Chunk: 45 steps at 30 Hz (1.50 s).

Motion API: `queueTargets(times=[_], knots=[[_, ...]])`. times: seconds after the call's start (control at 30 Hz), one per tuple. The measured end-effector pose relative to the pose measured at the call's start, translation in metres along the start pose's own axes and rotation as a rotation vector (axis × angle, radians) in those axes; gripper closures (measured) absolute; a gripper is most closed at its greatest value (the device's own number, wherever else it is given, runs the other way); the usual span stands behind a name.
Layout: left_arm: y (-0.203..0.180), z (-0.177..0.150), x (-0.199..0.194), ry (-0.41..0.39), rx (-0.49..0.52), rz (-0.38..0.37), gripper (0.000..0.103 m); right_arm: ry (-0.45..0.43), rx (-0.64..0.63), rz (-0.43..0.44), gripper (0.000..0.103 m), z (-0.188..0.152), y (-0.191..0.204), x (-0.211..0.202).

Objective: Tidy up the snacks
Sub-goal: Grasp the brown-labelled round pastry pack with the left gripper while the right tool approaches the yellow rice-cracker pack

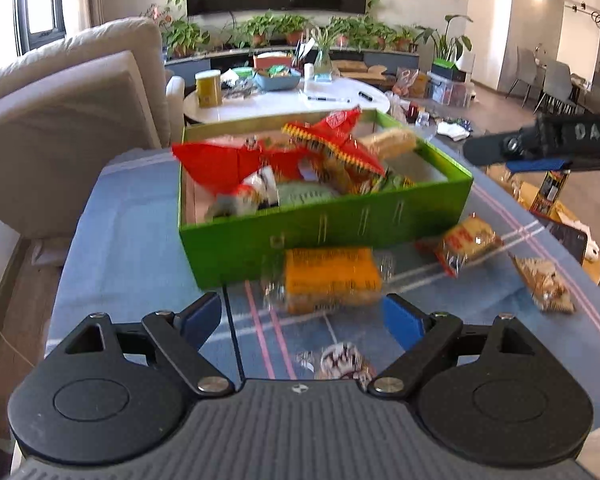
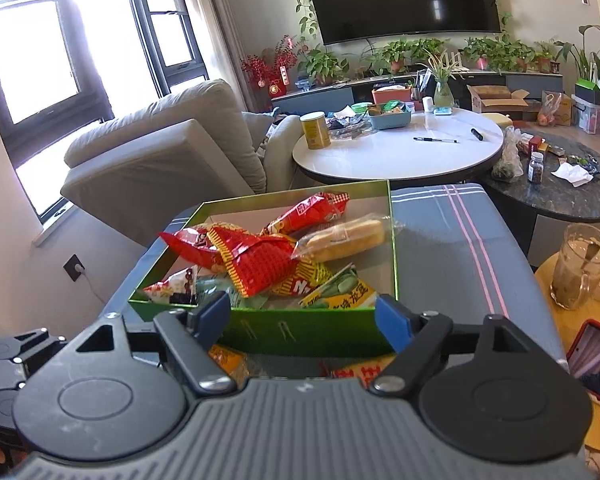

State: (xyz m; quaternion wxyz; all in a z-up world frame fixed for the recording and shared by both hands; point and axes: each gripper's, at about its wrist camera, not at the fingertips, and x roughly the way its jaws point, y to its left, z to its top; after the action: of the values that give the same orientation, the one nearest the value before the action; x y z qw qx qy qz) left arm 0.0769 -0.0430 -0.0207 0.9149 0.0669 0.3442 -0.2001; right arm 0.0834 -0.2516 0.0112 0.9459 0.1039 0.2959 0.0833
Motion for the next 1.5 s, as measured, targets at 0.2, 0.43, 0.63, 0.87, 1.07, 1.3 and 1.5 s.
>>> queueTargets(times=[0.2,0.43,0.63,0.87,1.07,1.3,1.5], knots=[[-0.009,-0.016,0.004,0.05,0.047,-0.011,0.014,-0.002,0.007,-0.004,0.011,-0.004,-0.001,-0.005],[-0.026,-0.026,0.018,0.106,0.087,-0.036,0.014,0.01,0.008,-0.02,0.011,-0.008,-0.005,-0.004],[-0.024,-0.028,0.029,0.151,0.059,-0.05,0.024,0.047,0.012,-0.041,0.01,-0.013,-0.012,0.006],[-0.018,-0.029,0.035,0.156,0.022,-0.063,0.05,0.082,0.022,-0.049,0.007,-0.02,-0.021,0.015],[-0.015,-0.028,0.034,0.148,0.013,-0.064,0.067,0.122,0.022,-0.062,0.005,-0.025,-0.03,0.028],[-0.015,-0.022,0.031,0.127,0.019,-0.046,0.067,0.161,0.027,-0.076,0.004,-0.027,-0.039,0.046],[-0.014,-0.013,0.023,0.09,0.014,-0.047,0.067,0.189,0.049,-0.076,0.004,-0.026,-0.048,0.063]])
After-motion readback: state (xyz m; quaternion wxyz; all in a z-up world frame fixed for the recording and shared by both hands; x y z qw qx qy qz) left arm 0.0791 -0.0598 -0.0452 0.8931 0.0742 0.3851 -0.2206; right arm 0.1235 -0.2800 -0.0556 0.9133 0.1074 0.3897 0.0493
